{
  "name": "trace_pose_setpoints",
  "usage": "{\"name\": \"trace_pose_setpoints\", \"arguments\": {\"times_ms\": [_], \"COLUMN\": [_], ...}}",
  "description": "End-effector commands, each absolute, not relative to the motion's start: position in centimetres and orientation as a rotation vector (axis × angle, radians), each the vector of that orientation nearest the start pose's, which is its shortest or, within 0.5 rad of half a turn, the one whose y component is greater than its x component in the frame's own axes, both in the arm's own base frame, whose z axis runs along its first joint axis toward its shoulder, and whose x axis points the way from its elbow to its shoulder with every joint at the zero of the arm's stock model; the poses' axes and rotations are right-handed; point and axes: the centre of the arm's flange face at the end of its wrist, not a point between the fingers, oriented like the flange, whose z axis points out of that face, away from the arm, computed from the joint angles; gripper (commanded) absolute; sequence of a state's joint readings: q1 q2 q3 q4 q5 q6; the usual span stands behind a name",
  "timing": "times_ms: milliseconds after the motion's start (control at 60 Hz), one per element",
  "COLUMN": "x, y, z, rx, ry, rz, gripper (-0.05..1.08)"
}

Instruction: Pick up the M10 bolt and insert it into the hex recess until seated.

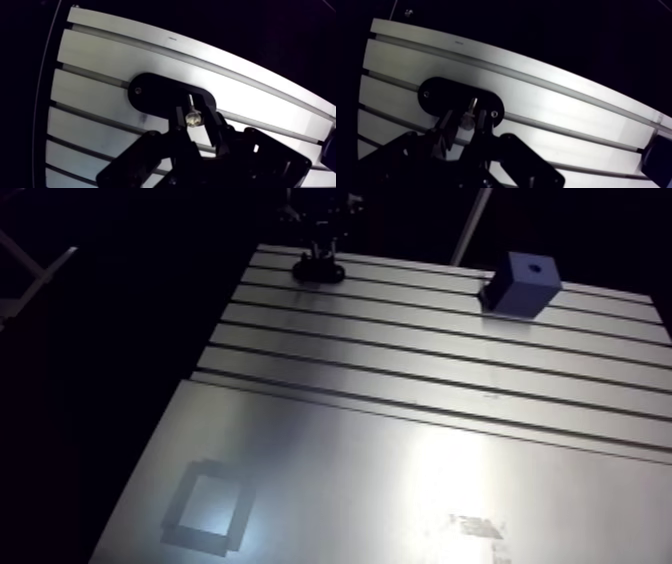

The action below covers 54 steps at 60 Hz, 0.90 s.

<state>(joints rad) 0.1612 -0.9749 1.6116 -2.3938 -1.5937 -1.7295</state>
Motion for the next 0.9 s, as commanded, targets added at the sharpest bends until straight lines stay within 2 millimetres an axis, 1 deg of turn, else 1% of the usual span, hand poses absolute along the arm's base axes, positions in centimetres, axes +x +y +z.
{"name": "trace_pose_setpoints", "arguments": {"times_ms": [17, 900], "x": [-63.88, -63.91], "y": [-23.65, -23.58], "z": [19.9, 19.9], "rx": [-0.523, -0.521], "ry": [3.28, 3.281], "rz": [0.039, 0.034], "gripper": [0.65, 0.69]}}
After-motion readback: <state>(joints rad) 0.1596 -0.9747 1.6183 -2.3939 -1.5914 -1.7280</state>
